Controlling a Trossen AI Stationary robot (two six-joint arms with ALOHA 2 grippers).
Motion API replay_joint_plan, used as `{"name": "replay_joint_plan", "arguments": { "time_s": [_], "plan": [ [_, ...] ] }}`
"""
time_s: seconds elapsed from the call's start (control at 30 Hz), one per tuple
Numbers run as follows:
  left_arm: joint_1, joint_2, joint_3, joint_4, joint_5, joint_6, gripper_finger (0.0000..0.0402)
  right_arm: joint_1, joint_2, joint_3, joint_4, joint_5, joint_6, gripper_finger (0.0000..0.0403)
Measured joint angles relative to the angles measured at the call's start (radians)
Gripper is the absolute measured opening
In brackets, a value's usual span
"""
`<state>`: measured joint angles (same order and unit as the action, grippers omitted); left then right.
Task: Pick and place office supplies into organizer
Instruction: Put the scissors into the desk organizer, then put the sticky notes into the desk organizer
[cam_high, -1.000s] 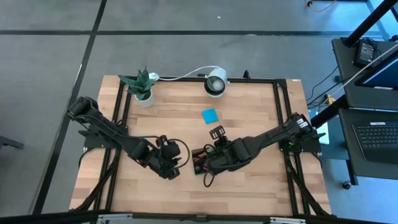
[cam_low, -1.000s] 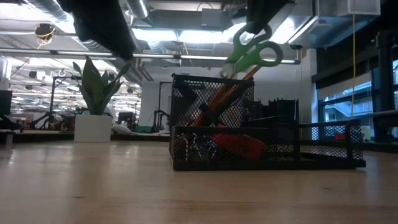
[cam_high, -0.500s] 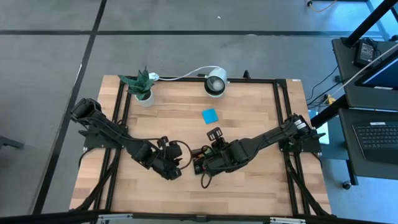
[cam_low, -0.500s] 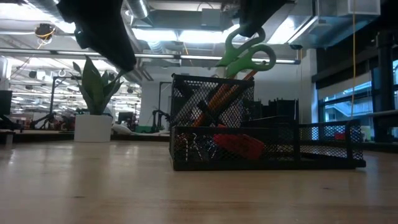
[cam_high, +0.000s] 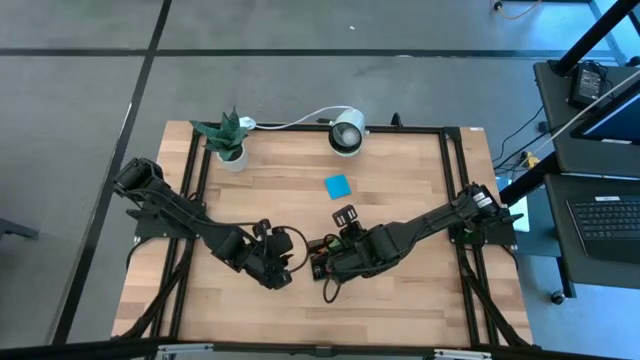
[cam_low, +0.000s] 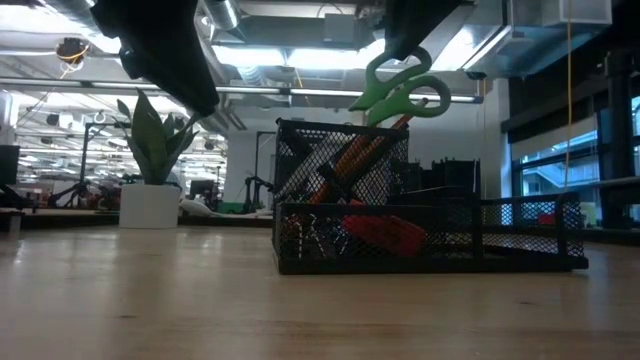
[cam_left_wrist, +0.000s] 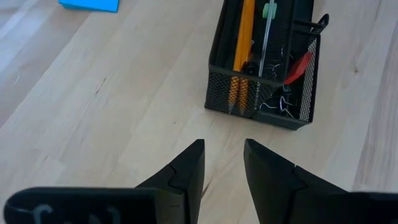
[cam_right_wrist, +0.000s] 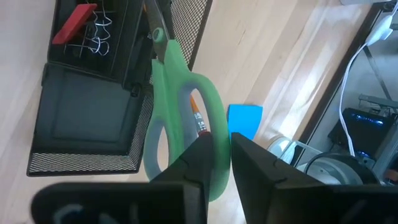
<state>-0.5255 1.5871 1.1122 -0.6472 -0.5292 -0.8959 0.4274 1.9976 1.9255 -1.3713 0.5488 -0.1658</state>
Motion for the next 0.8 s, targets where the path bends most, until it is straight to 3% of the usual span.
{"name": "replay_joint_plan", "arguments": {
  "time_s": [0.57,0.8],
  "plan": [
    [0.0,0.0,0.0,0.0,0.0,0.0,0.0106,0.0,0.0,0.004,-0.012,-0.025,0.003,0.0137],
    [0.0,-0.002,0.0,-0.003,-0.001,-0.055,0.0106,0.0,-0.014,0.158,-0.116,0.005,0.101,0.0139]
  ]
}}
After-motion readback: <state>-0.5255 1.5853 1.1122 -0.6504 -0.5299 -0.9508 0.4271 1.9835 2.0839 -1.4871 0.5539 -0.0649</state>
